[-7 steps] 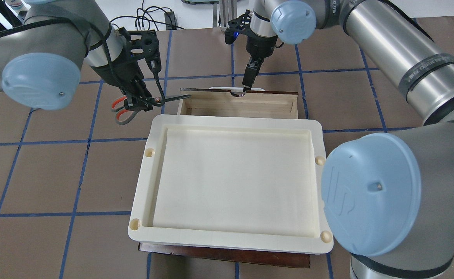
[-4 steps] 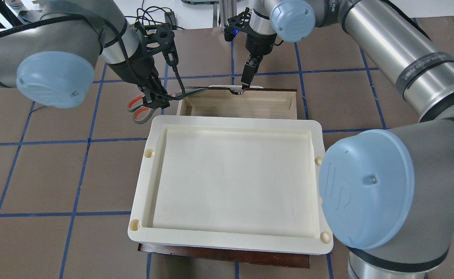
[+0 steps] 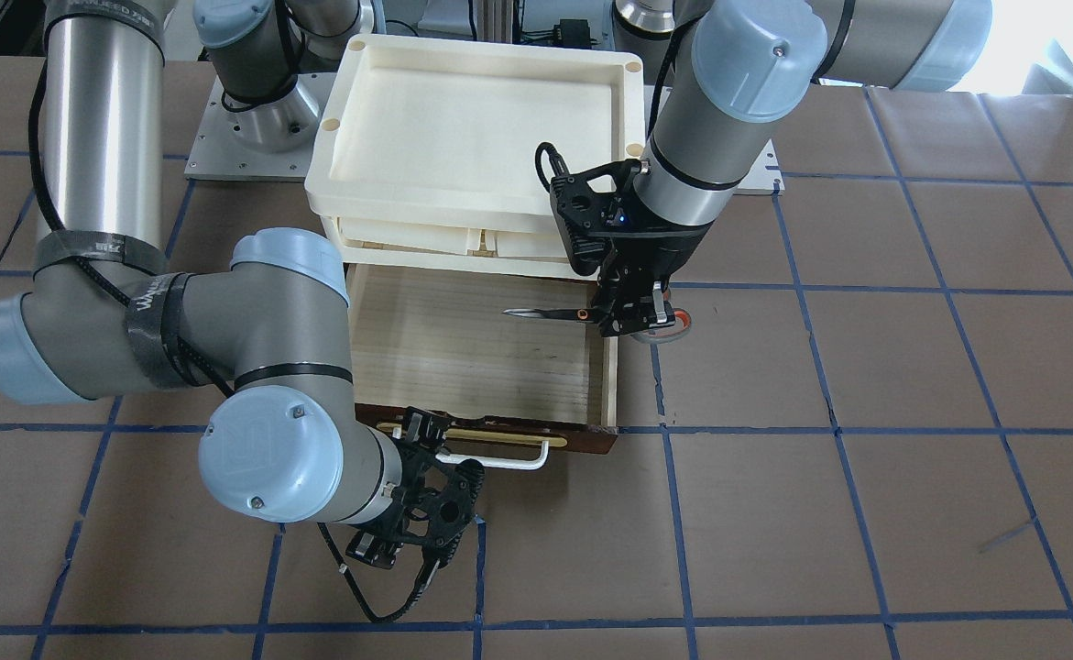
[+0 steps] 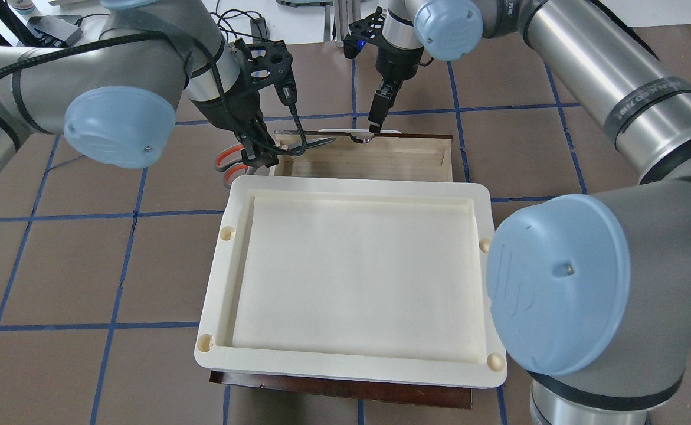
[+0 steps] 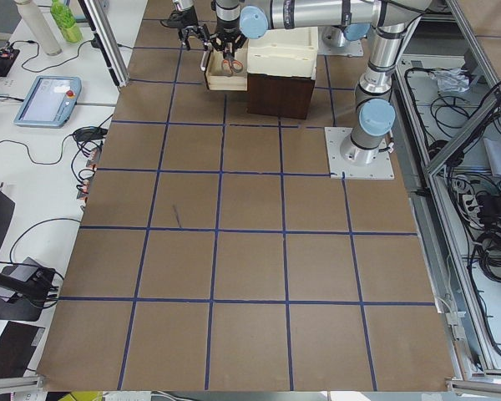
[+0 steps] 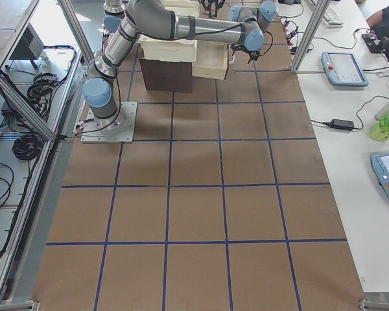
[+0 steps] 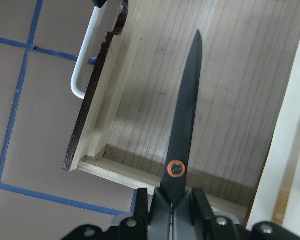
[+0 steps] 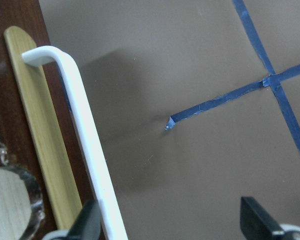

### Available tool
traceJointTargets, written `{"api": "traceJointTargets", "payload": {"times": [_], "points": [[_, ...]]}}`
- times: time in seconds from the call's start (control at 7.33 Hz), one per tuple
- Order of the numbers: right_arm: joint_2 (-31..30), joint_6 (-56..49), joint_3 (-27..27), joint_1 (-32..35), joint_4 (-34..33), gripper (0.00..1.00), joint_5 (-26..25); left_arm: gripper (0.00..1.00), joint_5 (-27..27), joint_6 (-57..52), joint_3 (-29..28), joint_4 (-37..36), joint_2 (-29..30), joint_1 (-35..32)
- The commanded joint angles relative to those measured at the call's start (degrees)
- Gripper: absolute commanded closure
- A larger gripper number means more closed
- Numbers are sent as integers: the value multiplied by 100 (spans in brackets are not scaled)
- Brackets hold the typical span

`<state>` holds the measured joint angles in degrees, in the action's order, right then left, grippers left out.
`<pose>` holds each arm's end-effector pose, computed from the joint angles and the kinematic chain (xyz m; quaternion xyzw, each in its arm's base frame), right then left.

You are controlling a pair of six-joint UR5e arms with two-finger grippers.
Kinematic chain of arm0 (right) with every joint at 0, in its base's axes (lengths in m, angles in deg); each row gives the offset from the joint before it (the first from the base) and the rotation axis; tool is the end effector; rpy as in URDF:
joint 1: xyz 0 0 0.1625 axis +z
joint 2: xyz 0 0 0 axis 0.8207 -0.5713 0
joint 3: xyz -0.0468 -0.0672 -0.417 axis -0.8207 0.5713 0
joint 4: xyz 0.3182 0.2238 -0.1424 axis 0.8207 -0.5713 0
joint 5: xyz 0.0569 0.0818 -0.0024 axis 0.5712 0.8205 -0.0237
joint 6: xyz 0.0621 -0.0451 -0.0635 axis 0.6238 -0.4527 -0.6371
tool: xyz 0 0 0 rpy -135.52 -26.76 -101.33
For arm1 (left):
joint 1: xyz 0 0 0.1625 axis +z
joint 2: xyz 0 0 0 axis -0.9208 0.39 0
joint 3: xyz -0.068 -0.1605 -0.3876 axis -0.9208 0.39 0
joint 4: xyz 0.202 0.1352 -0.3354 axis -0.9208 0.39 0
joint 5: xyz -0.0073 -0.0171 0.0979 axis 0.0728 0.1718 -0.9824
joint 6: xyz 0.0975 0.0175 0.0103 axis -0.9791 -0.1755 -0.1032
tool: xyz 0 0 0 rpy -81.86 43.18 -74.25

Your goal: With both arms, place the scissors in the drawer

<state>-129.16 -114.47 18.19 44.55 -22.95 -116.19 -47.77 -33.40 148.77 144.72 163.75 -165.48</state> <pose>0.2790 -0.7037 0.3018 -0.5480 0.8252 0.0178 0.1359 -0.2271 -0.5213 0.4144 -0.6176 -0.7823 0.0639 0.0503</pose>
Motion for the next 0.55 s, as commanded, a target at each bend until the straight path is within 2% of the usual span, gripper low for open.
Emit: {"api": "traceJointTargets", "payload": {"times": [0.0, 0.27, 0.41], "points": [[-194, 62, -24, -4, 82, 0, -13, 83, -11, 20, -44, -56, 13, -113], [-316, 71, -24, -117, 100, 0, -21, 83, -12, 108, -53, -248, 127, -149], [-587, 79, -41, -327, 144, 0, -39, 83, 6, 134, -53, -389, 206, -158]]}}
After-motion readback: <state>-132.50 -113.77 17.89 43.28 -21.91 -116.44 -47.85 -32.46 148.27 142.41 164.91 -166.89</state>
